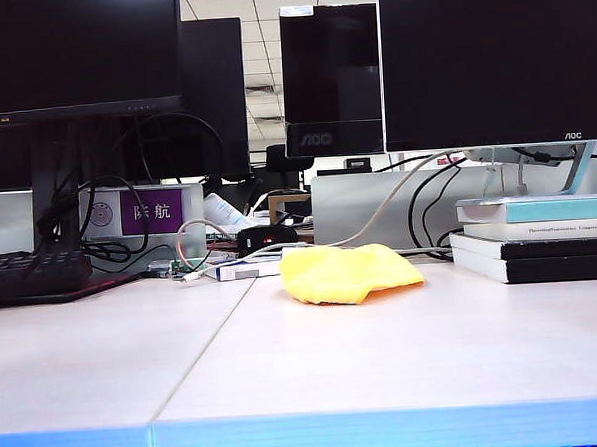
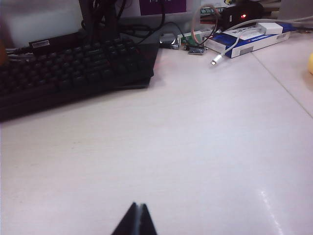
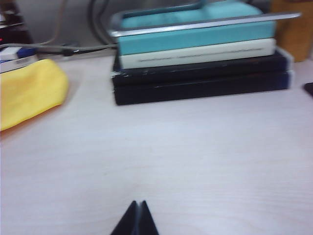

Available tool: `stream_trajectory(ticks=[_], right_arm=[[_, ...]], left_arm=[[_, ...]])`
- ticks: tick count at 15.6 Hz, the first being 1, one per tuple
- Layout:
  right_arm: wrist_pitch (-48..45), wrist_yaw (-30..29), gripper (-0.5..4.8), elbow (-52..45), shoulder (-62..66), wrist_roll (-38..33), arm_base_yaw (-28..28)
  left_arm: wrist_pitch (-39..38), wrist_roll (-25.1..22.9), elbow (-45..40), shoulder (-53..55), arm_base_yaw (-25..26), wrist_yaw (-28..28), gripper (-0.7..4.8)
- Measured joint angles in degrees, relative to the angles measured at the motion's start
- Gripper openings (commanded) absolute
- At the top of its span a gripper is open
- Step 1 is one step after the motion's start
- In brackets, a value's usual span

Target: Wipe the table from back to front using the rag.

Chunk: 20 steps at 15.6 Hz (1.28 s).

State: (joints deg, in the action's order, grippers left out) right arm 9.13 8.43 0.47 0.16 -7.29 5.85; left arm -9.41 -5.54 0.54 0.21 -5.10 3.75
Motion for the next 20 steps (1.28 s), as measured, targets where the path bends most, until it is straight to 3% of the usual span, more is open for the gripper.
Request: stream_trajectory(ticks=[5,20], right_arm=[[0.76,-5.57,0.09,0.0,0.0,3.26,-3.39],[0.83,-5.62,0.09,0.0,0.0,4.35,-4.92]], left_arm=[[0.0,0.0,0.0,0.0,0.0,-0.07,0.03],[-0.02,0.0,0.0,0.0,0.0,-0.07,0.03]])
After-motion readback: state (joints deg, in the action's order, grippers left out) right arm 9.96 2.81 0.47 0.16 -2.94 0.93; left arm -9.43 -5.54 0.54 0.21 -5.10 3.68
